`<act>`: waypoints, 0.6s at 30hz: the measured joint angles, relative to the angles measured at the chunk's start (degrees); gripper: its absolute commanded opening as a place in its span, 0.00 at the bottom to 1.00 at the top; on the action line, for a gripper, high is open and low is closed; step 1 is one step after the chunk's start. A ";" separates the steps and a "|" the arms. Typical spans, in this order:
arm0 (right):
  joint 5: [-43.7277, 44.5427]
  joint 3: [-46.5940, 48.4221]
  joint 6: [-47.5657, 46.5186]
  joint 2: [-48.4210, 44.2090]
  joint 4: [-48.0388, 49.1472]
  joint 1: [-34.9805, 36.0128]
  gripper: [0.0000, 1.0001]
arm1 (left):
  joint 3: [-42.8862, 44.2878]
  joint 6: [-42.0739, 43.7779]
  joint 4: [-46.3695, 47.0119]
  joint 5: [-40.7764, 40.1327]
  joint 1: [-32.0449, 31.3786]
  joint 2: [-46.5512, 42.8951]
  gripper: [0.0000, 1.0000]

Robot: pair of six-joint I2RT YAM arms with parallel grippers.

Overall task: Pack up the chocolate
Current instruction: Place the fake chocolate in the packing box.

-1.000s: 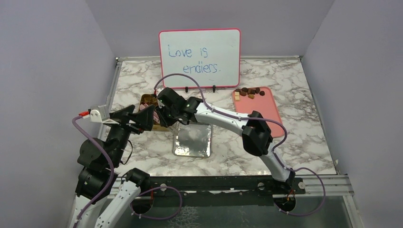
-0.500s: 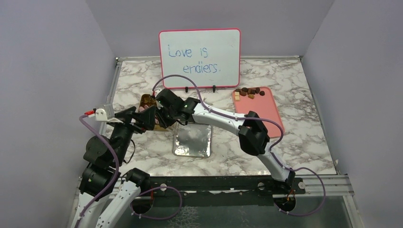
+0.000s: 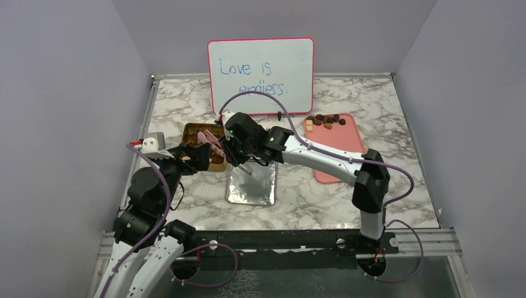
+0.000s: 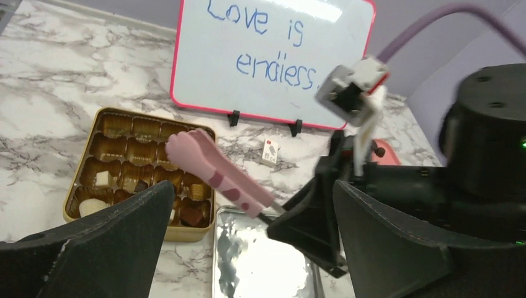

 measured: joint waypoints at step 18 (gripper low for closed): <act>9.51 -20.87 1.40 -22.32 -11.80 -11.82 0.36 | -5.62 1.44 0.59 5.18 0.00 8.94 0.99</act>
